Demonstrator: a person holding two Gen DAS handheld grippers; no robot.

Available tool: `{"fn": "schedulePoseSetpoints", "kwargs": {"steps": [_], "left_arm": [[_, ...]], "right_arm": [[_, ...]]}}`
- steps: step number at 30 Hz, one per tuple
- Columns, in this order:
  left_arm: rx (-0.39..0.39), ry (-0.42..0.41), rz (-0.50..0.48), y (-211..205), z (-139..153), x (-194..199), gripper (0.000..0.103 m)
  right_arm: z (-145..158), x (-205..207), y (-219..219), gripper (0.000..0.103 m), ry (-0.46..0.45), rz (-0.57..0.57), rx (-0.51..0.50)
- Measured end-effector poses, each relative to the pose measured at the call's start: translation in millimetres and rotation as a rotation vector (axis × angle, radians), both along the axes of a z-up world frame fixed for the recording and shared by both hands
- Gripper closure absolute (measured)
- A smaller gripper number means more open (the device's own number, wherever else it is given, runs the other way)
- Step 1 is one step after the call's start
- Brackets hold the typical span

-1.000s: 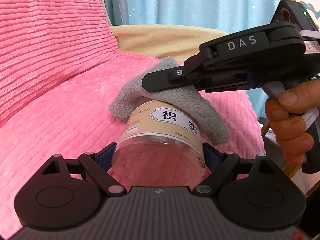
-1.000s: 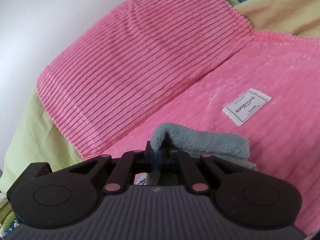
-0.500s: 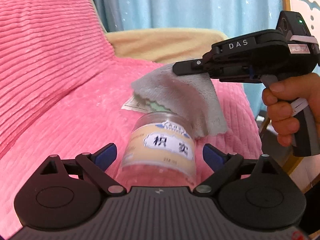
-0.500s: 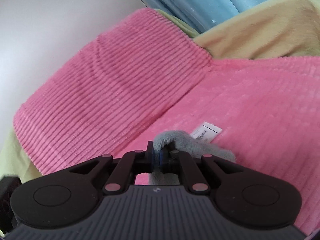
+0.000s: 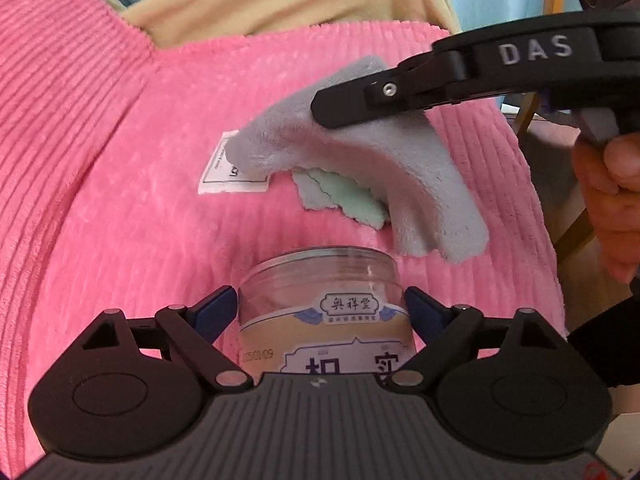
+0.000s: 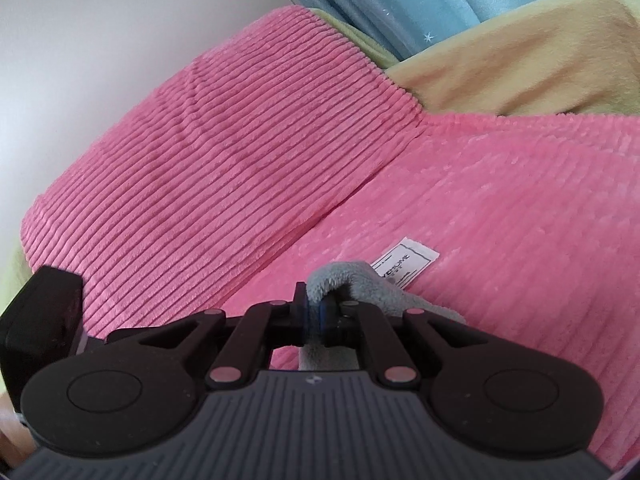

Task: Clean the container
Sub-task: 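Rotate the jar with the left tool so its white lid faces the cloth, then hold the lidded jar in the left tool while the right tool wipes the lid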

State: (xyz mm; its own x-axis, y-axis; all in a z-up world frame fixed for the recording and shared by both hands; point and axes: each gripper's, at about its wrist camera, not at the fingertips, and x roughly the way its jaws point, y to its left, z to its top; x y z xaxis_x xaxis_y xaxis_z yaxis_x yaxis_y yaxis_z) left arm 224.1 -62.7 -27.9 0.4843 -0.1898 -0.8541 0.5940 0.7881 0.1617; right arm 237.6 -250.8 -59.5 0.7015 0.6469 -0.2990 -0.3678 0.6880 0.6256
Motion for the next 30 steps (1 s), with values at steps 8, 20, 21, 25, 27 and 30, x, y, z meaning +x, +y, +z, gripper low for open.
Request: {"fn": "schedulePoseSetpoints", "kwargs": {"steps": [8, 20, 21, 25, 27, 30], "left_arm": [[-0.255, -0.35, 0.119, 32, 11, -49, 0.015], [-0.286, -0.466, 0.169, 30, -19, -71, 0.016], [-0.287, -0.465, 0.172, 30, -20, -70, 0.017], [-0.206, -0.419, 0.142, 27, -10, -71, 0.017], [-0.146, -0.411, 0.146, 26, -8, -80, 0.017], [-0.13, -0.419, 0.176, 28, -11, -90, 0.017]], "right_arm": [[0, 0, 4, 0.099, -0.001, 0.004, 0.007], [7, -7, 13, 0.099, -0.033, 0.037, 0.009], [10, -9, 13, 0.099, -0.042, 0.043, 0.015], [22, -16, 12, 0.099, -0.083, 0.104, 0.049], [26, -20, 17, 0.099, -0.093, 0.167, 0.062], [29, -25, 30, 0.099, -0.094, 0.265, 0.052]]}}
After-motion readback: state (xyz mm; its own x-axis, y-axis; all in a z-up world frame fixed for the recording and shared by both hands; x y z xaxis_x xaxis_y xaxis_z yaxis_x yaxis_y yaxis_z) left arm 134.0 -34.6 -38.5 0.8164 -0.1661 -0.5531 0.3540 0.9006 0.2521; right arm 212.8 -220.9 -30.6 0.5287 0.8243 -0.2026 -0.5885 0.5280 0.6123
